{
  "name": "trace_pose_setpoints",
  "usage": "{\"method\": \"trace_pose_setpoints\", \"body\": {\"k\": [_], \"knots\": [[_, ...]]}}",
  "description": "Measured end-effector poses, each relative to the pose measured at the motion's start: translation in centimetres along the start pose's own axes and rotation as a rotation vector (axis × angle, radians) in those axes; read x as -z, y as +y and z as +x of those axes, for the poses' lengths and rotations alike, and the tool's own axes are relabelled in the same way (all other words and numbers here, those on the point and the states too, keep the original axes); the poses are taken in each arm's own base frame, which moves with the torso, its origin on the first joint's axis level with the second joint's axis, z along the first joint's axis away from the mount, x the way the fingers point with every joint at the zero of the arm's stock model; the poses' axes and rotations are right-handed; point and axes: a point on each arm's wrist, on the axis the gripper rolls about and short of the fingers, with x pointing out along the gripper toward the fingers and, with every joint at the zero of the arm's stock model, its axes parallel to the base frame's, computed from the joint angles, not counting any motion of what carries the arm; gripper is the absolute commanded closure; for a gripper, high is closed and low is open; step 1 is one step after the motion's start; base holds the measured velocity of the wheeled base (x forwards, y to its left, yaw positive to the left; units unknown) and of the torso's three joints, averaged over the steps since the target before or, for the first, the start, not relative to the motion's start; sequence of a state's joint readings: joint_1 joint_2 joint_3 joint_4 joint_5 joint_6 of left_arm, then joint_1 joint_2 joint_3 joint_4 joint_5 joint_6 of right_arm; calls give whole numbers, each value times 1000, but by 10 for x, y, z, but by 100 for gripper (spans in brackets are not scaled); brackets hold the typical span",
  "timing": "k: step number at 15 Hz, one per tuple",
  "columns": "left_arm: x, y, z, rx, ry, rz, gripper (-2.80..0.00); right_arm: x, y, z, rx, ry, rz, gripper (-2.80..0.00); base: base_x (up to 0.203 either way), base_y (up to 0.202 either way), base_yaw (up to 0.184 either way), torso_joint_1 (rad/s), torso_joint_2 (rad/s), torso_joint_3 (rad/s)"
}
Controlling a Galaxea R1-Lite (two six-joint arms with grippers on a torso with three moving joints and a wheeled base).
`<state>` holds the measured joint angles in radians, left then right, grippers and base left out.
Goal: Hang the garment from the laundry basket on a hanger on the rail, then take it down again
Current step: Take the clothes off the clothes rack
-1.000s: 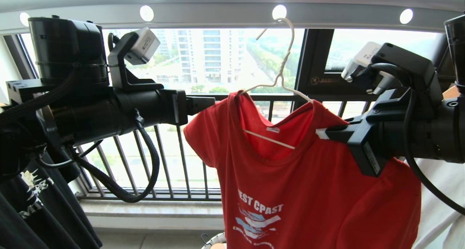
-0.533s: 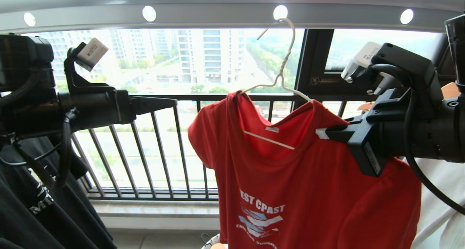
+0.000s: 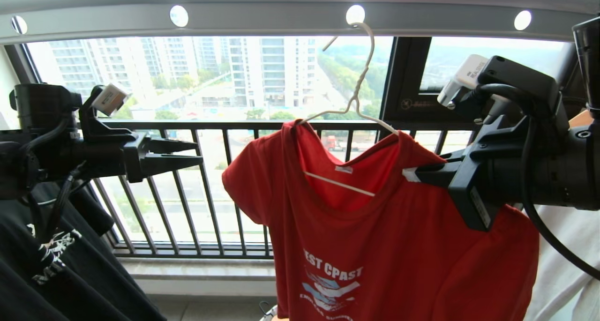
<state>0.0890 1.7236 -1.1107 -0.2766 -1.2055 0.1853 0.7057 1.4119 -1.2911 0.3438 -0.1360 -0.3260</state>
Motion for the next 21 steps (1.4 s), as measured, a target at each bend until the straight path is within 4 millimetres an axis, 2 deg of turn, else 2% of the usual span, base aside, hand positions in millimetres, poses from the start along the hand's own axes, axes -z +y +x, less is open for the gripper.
{"method": "trace_pose_setpoints", "body": {"k": [5, 9, 14, 15, 21], "knots": [[27, 30, 41, 79, 39, 52, -280, -2, -1, 0, -7, -8, 0, 0, 0, 0, 0, 0, 0, 0], [36, 49, 79, 116, 58, 59, -280, -3, 0, 2, -18, -10, -1, 0, 0, 0, 0, 0, 0, 0], [42, 65, 94, 95, 70, 65, -280, -5, -1, 3, -17, -16, -11, 0, 0, 0, 0, 0, 0, 0], [44, 66, 95, 96, 73, 62, 0, -6, -1, 4, -17, -15, -11, 0, 0, 0, 0, 0, 0, 0], [49, 66, 96, 103, 78, 51, 0, -6, -1, 7, -18, -10, -13, 0, 0, 0, 0, 0, 0, 0]]}}
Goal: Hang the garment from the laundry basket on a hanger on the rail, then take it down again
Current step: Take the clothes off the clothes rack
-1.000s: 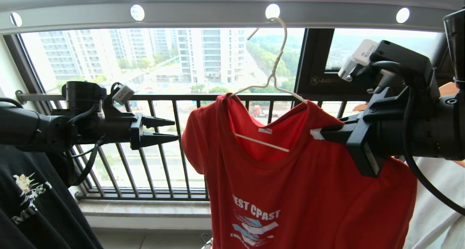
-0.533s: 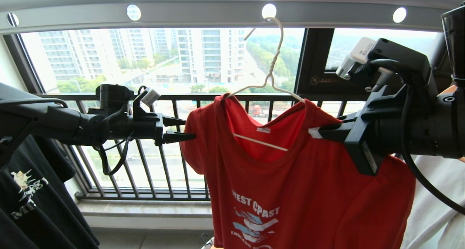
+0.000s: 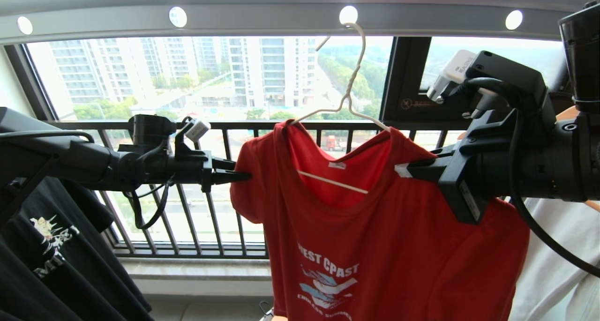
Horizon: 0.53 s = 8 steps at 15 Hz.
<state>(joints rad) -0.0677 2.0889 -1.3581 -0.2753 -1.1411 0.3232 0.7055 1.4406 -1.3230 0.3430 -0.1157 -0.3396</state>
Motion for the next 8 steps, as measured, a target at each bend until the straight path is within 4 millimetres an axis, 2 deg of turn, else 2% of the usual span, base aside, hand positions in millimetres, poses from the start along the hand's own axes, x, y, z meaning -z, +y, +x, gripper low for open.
{"method": "trace_pose_setpoints", "body": {"k": [8], "knots": [[2, -3, -9, -22, 6, -26, 0, -2, 0, 3, 0, 1, -2, 0, 0, 0, 0, 0, 0, 0]]}}
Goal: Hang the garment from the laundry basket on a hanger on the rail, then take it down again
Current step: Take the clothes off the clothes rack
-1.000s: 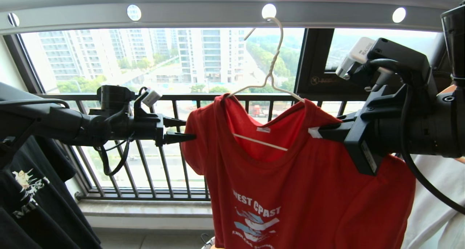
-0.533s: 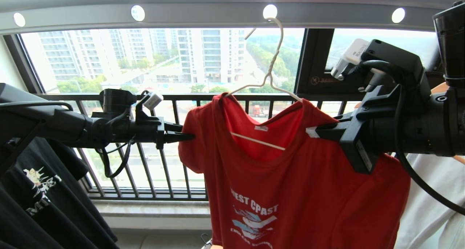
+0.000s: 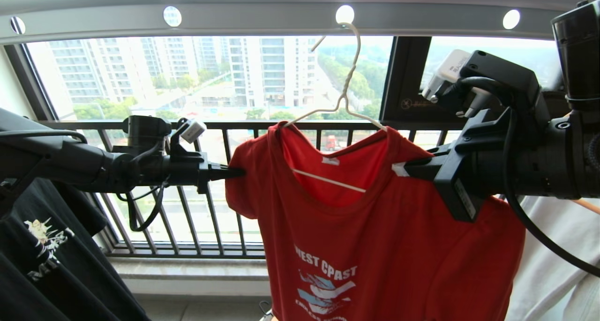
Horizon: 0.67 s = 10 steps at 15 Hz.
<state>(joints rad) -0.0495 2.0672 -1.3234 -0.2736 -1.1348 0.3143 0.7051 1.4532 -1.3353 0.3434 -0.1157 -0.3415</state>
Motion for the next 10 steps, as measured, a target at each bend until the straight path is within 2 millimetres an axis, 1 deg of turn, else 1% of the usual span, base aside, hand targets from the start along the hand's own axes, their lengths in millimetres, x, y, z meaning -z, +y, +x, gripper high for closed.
{"method": "trace_pose_setpoints", "body": {"k": [3, 5, 8, 10], "knots": [[-2, -2, -8, -62, 12, -65, 0, 0, 0, 1, 0, 1, 0, 0, 0, 0, 0, 0, 0, 0], [-3, -2, -11, -155, 27, -146, 0, -1, 0, 2, -1, 2, 0, 0, 0, 0, 0, 0, 0, 0], [2, 0, -14, -270, 57, -214, 0, -1, 0, 2, -1, 2, 1, 0, 0, 0, 0, 0, 0, 0], [8, -1, -14, -288, 71, -245, 0, -1, 0, 2, 0, 2, 1, 0, 0, 0, 0, 0, 0, 0]]}}
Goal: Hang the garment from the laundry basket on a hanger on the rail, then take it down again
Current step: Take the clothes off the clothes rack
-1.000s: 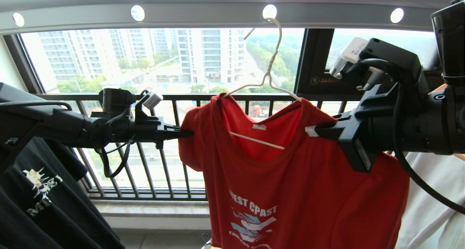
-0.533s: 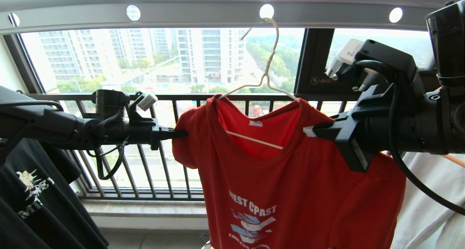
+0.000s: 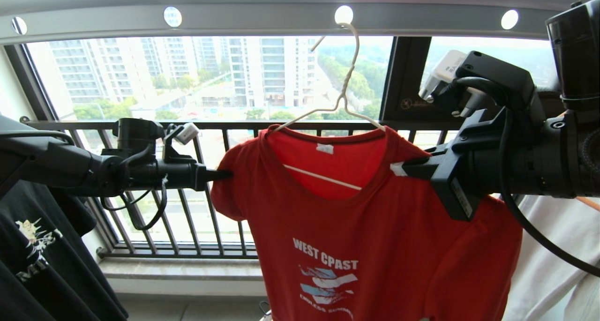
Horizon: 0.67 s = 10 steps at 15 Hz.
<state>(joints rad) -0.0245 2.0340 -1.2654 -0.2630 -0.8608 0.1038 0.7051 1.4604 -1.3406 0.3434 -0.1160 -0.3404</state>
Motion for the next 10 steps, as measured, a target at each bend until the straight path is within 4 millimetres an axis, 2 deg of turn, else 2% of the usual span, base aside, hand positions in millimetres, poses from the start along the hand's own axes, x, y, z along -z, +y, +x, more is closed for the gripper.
{"method": "trace_pose_setpoints", "body": {"k": [10], "knots": [[33, 2, 3, -41, 130, -134, 0, -1, 0, -1, 1, -4, 0, 0, 0, 0, 0, 0, 0, 0]]}}
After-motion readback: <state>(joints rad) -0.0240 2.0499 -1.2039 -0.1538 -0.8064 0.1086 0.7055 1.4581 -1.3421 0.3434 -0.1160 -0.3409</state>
